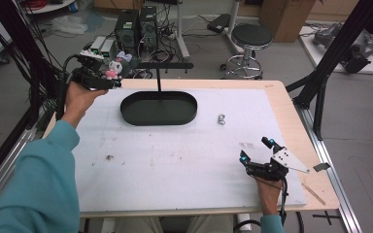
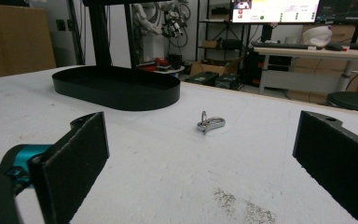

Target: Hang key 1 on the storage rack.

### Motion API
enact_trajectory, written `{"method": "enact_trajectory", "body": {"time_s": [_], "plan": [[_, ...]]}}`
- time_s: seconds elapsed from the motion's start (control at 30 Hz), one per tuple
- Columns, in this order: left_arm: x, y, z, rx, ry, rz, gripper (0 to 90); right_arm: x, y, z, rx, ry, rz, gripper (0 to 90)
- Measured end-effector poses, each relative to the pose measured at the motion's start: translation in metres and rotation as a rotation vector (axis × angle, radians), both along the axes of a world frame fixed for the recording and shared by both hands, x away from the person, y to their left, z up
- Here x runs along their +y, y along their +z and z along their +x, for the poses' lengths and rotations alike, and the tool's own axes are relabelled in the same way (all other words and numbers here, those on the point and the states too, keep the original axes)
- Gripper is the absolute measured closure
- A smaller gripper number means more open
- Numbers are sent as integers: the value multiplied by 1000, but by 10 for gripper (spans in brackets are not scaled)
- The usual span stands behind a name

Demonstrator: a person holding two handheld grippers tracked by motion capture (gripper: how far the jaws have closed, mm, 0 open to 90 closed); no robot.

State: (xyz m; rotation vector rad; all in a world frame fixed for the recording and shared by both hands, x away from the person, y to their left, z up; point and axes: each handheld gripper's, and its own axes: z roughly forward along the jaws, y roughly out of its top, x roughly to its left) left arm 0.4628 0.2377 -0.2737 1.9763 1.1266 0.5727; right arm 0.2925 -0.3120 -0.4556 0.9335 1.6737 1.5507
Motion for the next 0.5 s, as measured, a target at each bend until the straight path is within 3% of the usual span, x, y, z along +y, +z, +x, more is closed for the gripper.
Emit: {"method": "enact_trajectory", "body": {"time_s": [0.23,0.5], "plan": [[3,-4,6,5,22,-14,527,0,0,0,0,-1,0,27],[8,-9,10,28,45,4,527,0,0,0,0,-4,2,27]]}}
